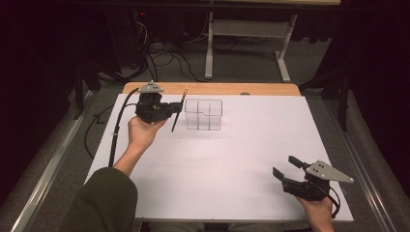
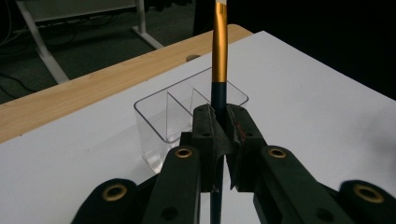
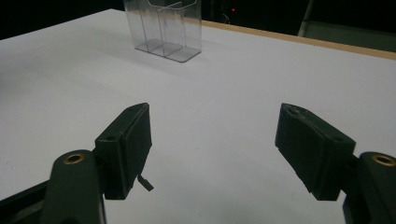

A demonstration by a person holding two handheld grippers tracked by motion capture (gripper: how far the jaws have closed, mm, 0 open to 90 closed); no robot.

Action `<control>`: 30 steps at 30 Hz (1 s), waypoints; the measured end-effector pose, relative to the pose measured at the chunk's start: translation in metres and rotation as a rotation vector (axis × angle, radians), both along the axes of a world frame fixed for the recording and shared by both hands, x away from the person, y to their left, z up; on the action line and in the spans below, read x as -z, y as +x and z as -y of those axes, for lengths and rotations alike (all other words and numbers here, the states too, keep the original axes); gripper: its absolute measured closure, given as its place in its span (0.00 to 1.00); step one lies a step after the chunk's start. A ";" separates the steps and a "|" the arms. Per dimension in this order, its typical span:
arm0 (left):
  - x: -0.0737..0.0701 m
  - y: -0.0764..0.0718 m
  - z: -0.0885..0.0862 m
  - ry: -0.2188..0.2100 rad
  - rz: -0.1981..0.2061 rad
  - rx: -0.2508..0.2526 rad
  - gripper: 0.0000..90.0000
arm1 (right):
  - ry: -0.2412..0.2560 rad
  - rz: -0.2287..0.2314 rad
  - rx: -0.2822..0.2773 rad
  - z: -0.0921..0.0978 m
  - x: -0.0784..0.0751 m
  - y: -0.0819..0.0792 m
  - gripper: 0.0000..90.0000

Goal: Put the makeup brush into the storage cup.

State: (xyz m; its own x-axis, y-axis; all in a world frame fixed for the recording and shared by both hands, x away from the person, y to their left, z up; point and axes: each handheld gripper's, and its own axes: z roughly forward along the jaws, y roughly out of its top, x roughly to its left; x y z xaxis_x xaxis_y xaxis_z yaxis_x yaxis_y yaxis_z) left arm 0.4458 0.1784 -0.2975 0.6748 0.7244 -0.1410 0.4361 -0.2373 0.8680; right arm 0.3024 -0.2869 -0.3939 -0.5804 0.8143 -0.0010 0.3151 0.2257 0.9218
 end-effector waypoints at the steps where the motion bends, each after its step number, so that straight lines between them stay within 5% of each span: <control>1: -0.001 0.001 0.001 0.000 0.002 -0.001 0.91 | 0.000 0.001 -0.002 0.000 0.000 0.000 0.32; 21: -0.006 0.031 0.018 0.017 0.040 -0.040 0.91 | 0.012 0.004 -0.008 0.001 -0.001 -0.001 0.32; 30: -0.002 0.045 0.019 -0.040 0.037 -0.086 0.91 | 0.011 -0.002 -0.007 0.000 0.000 -0.001 0.32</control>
